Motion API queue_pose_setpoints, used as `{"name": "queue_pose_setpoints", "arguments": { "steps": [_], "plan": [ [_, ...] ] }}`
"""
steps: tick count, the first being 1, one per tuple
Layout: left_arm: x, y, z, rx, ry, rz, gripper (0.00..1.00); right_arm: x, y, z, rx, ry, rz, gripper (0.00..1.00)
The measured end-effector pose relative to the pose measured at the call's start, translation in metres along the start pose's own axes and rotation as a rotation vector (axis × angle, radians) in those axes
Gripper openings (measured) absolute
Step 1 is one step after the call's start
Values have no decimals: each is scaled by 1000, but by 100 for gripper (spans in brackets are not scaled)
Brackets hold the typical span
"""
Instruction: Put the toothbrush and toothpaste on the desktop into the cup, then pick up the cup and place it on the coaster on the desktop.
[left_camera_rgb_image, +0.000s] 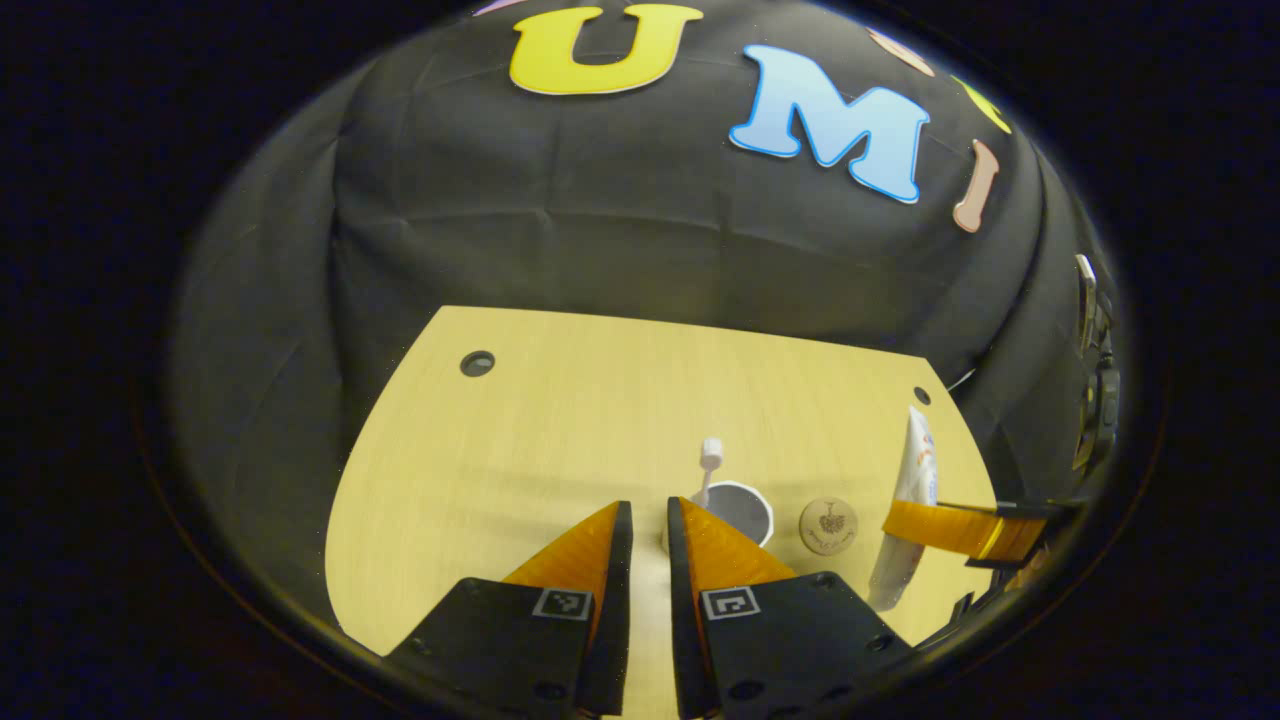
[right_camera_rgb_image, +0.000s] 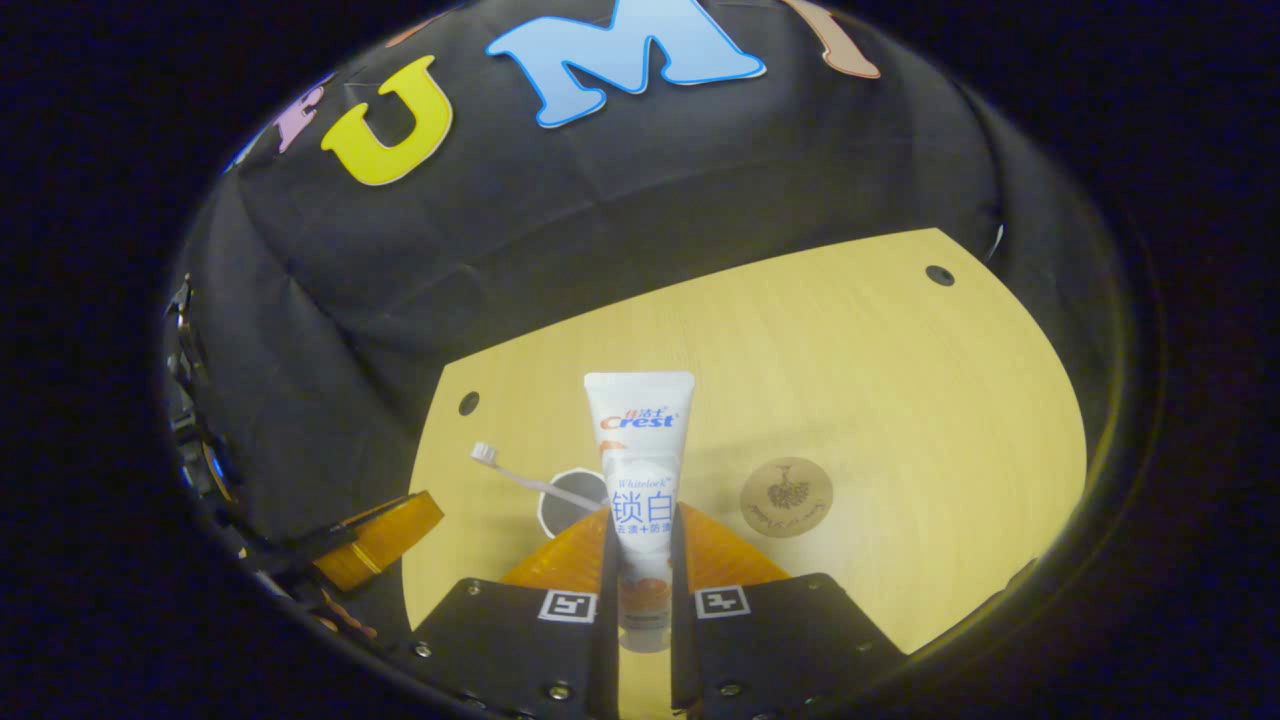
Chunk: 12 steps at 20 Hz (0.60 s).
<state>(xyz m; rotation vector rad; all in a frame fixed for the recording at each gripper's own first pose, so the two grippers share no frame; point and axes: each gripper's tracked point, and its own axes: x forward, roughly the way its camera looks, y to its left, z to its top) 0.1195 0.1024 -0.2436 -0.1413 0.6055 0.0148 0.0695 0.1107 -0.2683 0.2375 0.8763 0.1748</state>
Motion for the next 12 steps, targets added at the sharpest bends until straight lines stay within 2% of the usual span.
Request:
{"name": "queue_pose_setpoints", "arguments": {
  "steps": [2,7,8,9,11,12],
  "plan": [
    [-6,20,-4,-17,3,17,25,12,13,6,6,-17,18,21],
    [-25,71,-10,-52,11,62,26,57,43,17,15,-34,20,21],
    [-28,80,-12,-56,13,74,31,66,46,18,16,-40,20,21],
    [-32,89,-14,-60,17,85,26,74,49,18,13,-47,22,21],
    [-37,104,-17,-71,23,104,26,88,51,18,2,-60,13,21],
    [-39,110,-19,-79,25,113,30,93,51,17,-8,-65,4,21]
  ]
}}
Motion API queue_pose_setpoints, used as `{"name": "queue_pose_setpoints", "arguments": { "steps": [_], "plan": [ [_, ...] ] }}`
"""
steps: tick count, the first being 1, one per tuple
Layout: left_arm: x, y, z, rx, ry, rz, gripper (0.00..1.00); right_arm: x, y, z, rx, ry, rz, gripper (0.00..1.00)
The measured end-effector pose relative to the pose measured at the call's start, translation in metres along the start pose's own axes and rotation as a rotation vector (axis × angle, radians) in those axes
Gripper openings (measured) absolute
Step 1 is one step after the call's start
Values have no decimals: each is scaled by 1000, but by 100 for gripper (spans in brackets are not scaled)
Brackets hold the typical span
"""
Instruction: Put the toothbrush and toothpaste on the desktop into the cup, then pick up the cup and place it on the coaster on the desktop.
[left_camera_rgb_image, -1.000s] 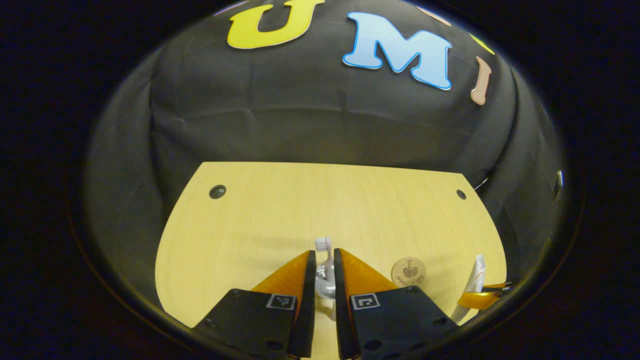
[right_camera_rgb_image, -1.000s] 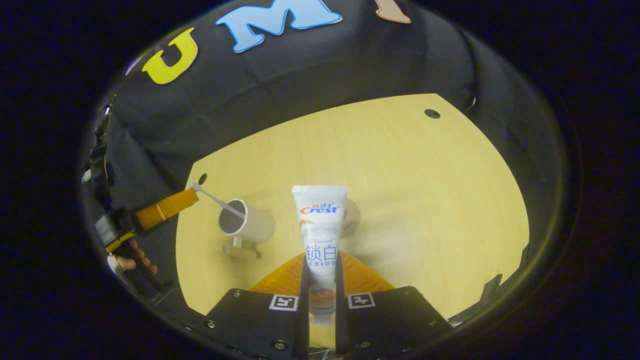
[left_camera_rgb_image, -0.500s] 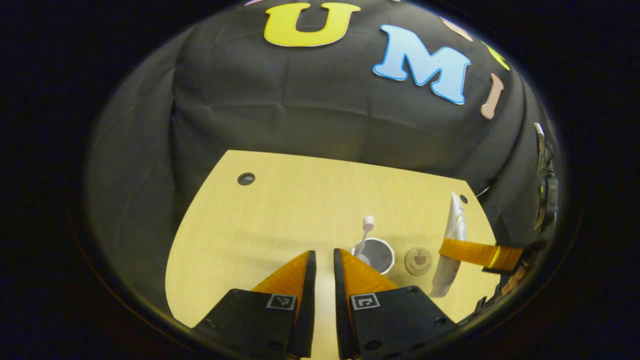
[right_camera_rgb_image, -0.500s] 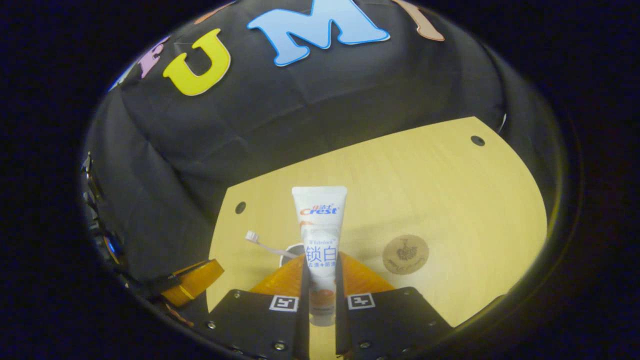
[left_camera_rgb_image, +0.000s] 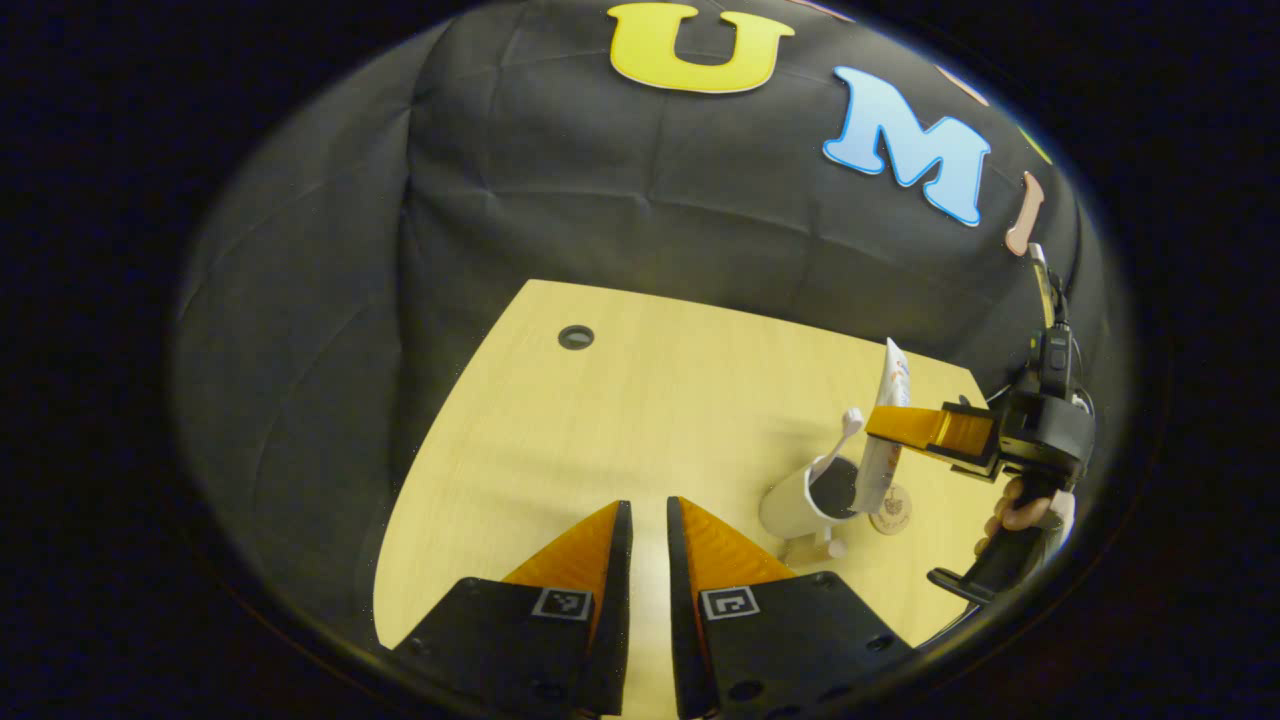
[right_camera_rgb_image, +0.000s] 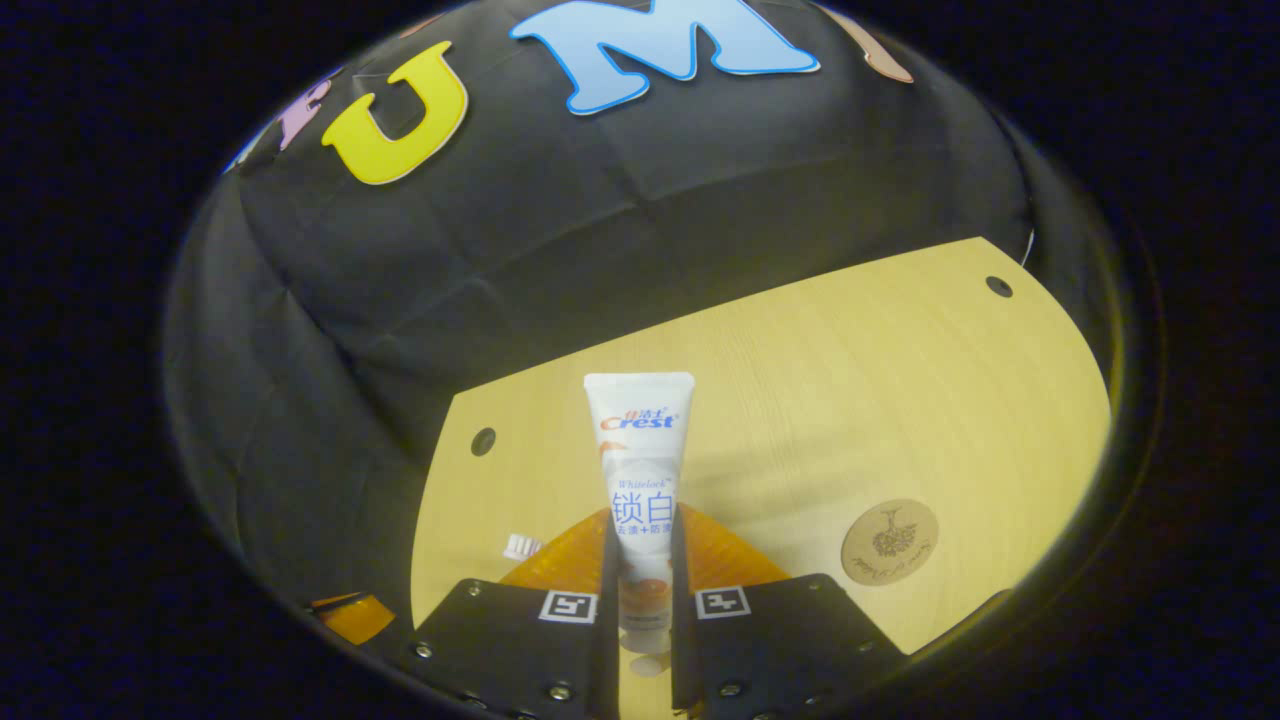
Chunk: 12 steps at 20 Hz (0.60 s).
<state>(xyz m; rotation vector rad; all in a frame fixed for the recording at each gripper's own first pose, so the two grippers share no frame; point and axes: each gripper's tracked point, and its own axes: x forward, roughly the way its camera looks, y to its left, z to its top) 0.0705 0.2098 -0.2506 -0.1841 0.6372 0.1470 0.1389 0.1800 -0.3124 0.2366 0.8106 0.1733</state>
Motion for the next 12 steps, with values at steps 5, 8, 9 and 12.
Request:
{"name": "queue_pose_setpoints", "arguments": {
  "steps": [5,8,9,12],
  "plan": [
    [-6,22,-7,-47,5,29,26,15,0,-3,-57,-42,-6,21],
    [-8,28,-13,-57,13,44,26,17,5,-3,-87,-94,22,21],
    [-8,30,-16,-55,17,50,26,17,5,-5,-97,-110,25,21],
    [-9,29,-24,-54,33,57,31,15,1,-12,-138,-142,24,24]
  ]
}}
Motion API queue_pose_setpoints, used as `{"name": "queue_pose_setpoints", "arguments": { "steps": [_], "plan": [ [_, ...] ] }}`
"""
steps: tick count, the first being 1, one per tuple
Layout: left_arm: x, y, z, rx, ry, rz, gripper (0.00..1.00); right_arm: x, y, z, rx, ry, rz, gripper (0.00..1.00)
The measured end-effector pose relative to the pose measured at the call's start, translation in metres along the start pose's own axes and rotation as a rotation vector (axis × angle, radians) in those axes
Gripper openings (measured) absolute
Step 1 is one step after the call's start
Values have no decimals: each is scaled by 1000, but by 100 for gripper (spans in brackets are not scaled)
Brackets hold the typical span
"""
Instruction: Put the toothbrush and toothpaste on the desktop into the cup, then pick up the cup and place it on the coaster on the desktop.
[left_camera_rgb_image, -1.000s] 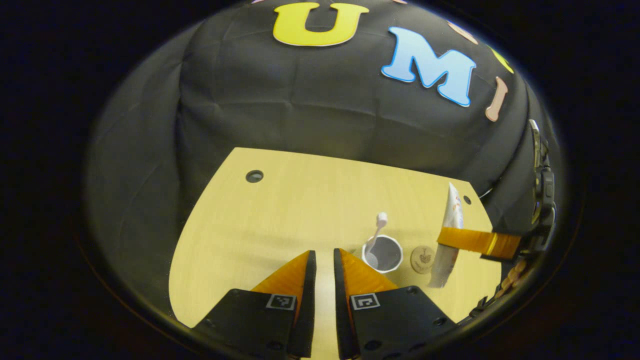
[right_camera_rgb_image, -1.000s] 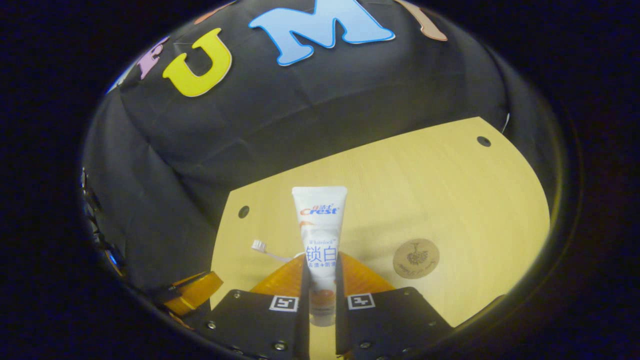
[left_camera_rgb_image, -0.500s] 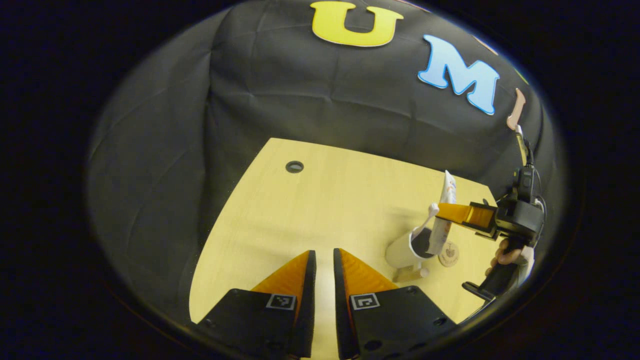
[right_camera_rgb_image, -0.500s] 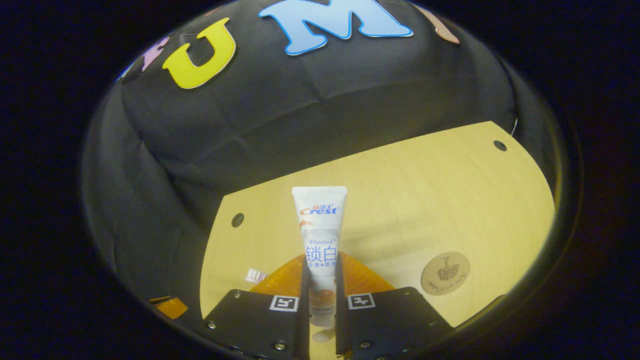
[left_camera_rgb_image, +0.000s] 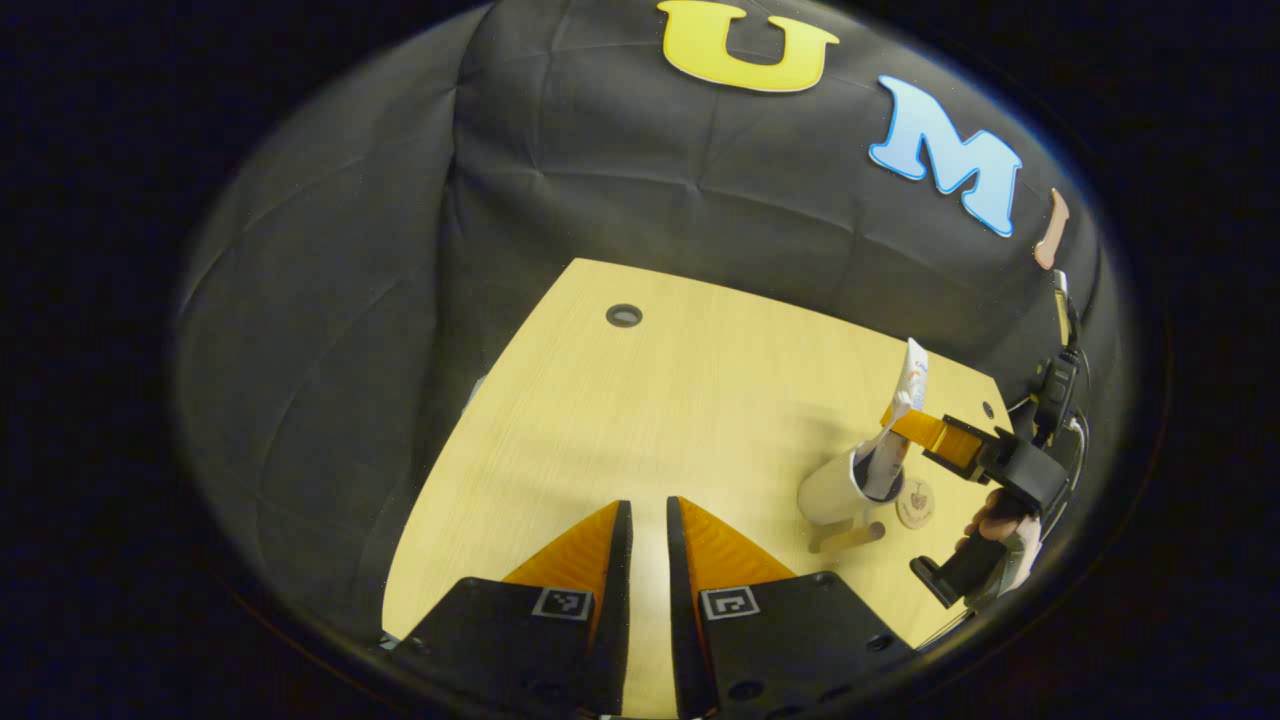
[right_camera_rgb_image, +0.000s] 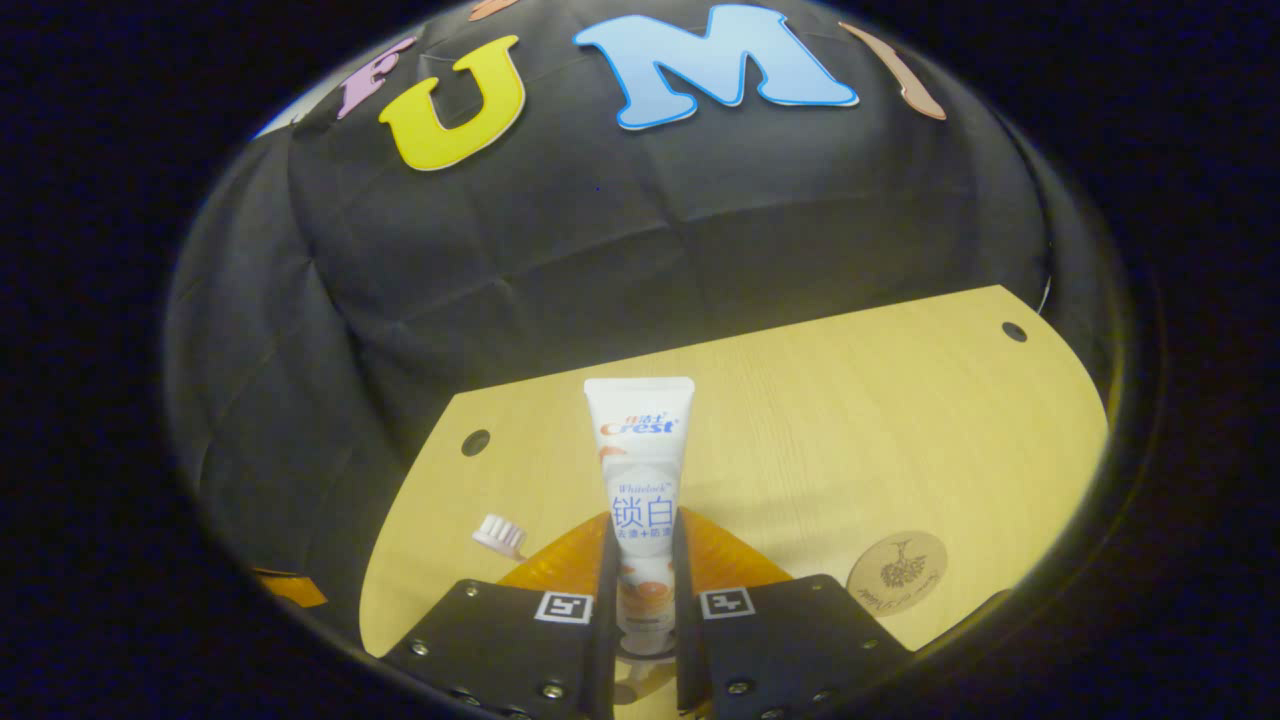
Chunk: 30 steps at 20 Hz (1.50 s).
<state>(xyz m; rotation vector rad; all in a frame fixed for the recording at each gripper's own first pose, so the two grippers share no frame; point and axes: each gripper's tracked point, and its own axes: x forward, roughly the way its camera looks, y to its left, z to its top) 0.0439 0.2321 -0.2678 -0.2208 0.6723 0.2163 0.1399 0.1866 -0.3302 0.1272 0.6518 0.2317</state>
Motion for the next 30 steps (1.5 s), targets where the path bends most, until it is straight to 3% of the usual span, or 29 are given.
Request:
{"name": "queue_pose_setpoints", "arguments": {
  "steps": [1,4,5,6,7,11,13,14,16,17,18,21,27,30],
  "plan": [
    [1,-3,-3,2,4,-1,26,-2,-1,-3,-7,3,10,27],
    [3,-16,-8,10,10,-12,31,-13,-3,-10,-21,9,5,34],
    [4,-22,-8,15,11,-19,26,-14,-5,-13,-24,6,6,31],
    [4,-29,-10,20,12,-28,31,-19,-5,-10,-26,4,4,49],
    [5,-36,-11,26,12,-35,26,-23,-7,-11,-28,-6,0,47],
    [9,-66,-16,40,20,-76,25,-44,-12,-11,-18,-6,22,48],
    [12,-83,-19,55,25,-96,30,-58,-14,-5,-5,-28,34,48],
    [13,-90,-21,62,28,-104,25,-66,-15,2,1,-45,40,48],
    [18,-109,-25,76,42,-128,30,-81,-19,14,18,-77,54,48],
    [21,-116,-26,84,48,-137,26,-87,-23,18,27,-89,53,48],
    [23,-124,-28,96,56,-148,30,-93,-30,23,36,-100,51,48],
    [33,-146,-40,128,100,-192,22,-107,-54,32,63,-126,24,48],
    [53,-182,-62,183,198,-232,40,-124,-113,24,125,-128,-59,48],
    [65,-192,-69,226,240,-218,43,-131,-140,16,167,-120,-101,48]
  ]
}}
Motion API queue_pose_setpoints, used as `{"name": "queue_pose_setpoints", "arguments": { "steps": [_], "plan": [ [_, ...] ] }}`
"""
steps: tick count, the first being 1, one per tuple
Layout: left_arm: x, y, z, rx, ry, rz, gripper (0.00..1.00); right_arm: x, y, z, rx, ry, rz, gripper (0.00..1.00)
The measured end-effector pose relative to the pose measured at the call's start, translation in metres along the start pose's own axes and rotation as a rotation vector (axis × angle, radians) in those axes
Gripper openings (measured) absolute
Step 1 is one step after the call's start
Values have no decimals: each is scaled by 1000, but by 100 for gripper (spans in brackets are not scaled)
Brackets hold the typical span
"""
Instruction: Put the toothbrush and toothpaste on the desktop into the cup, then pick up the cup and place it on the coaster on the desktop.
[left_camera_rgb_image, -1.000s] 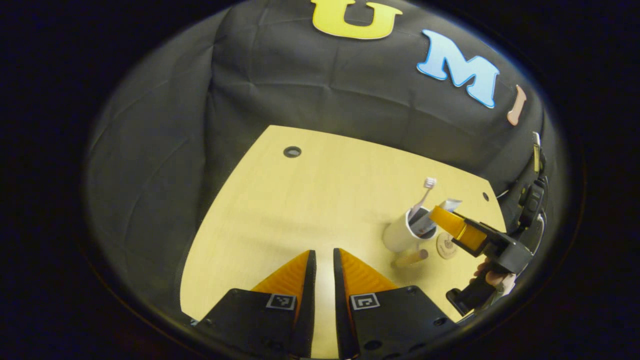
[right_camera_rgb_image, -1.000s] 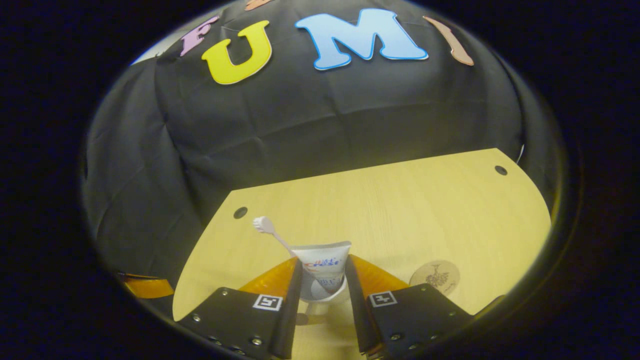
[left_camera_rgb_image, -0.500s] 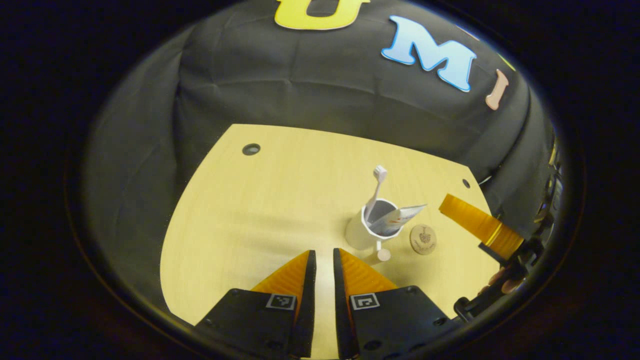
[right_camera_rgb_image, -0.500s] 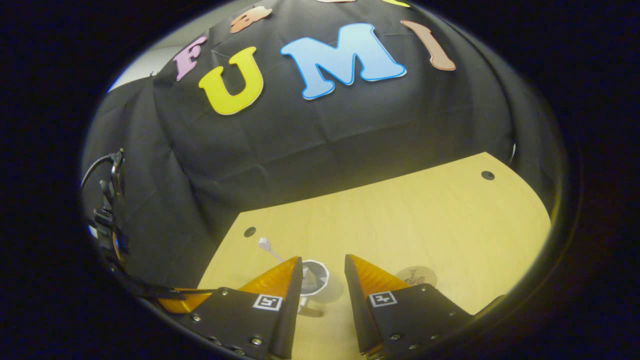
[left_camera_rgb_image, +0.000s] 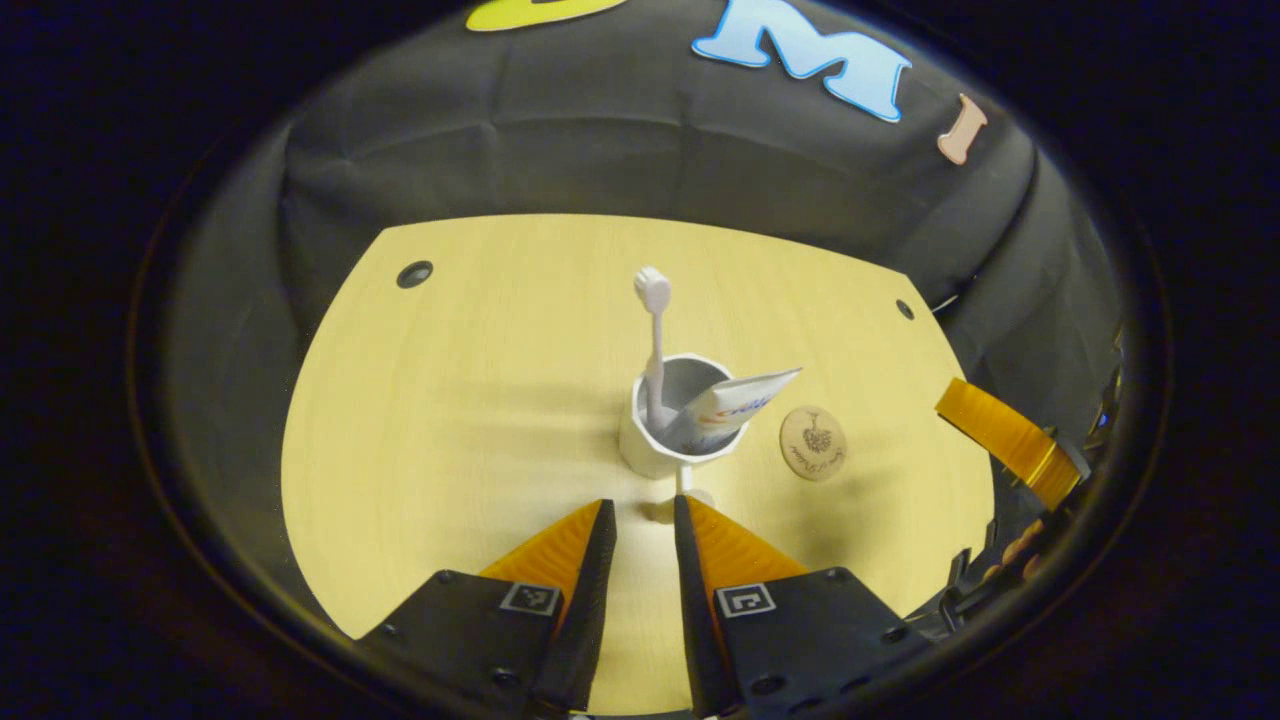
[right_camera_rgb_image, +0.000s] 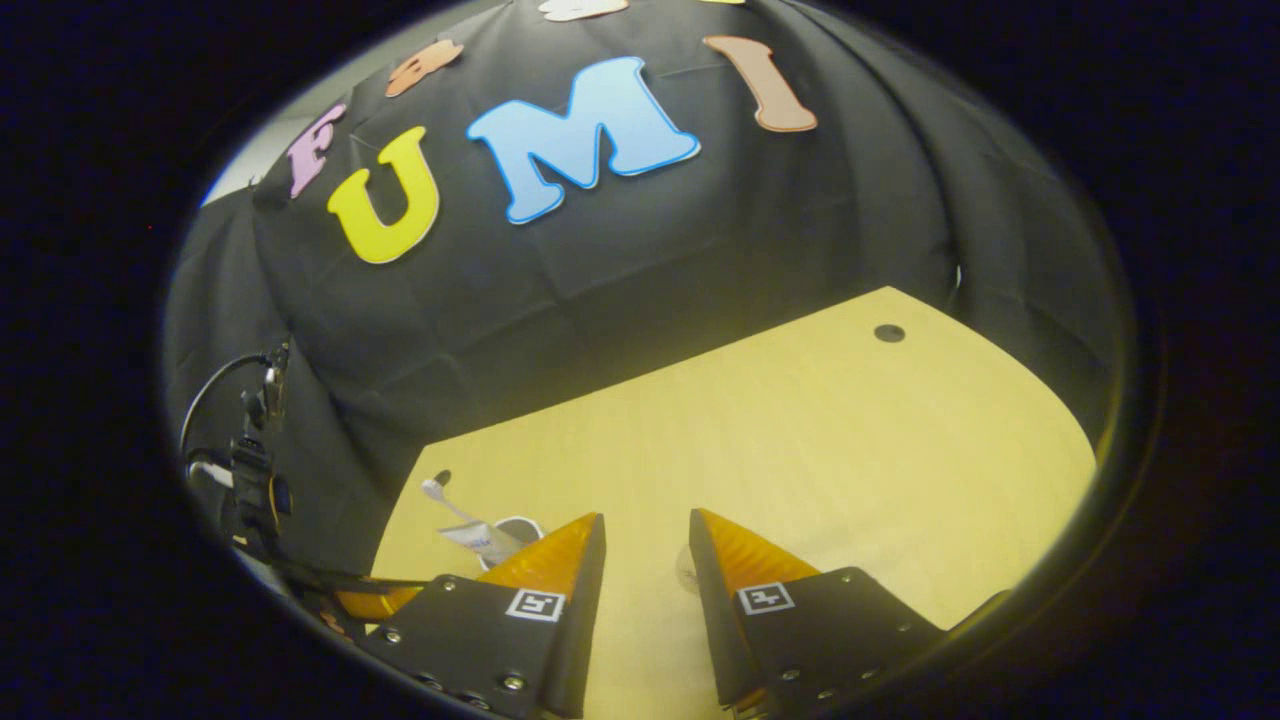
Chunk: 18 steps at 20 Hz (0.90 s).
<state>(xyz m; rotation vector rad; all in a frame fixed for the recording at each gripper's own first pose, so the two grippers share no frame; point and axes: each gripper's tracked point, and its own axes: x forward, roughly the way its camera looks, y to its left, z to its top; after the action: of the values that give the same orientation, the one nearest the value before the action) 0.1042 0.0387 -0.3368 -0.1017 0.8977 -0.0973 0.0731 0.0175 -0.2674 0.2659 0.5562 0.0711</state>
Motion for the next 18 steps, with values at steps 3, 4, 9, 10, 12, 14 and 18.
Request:
{"name": "queue_pose_setpoints", "arguments": {
  "steps": [3,4,9,10,12,14,18],
  "plan": [
    [10,-13,3,35,22,-11,51,-1,-26,-2,39,6,-43,48],
    [13,-16,2,43,33,-12,52,-1,-32,-1,52,6,-54,48],
    [32,-24,-2,57,91,6,55,0,-56,-2,87,11,-88,48],
    [37,-24,-4,63,103,12,55,0,-60,-2,86,14,-92,48],
    [43,-20,-5,75,127,25,51,2,-65,-2,88,17,-99,48],
    [51,-19,-5,83,145,38,55,3,-72,-2,95,23,-106,48],
    [65,-15,-7,92,180,57,55,6,-87,-7,111,40,-129,48]
  ]
}}
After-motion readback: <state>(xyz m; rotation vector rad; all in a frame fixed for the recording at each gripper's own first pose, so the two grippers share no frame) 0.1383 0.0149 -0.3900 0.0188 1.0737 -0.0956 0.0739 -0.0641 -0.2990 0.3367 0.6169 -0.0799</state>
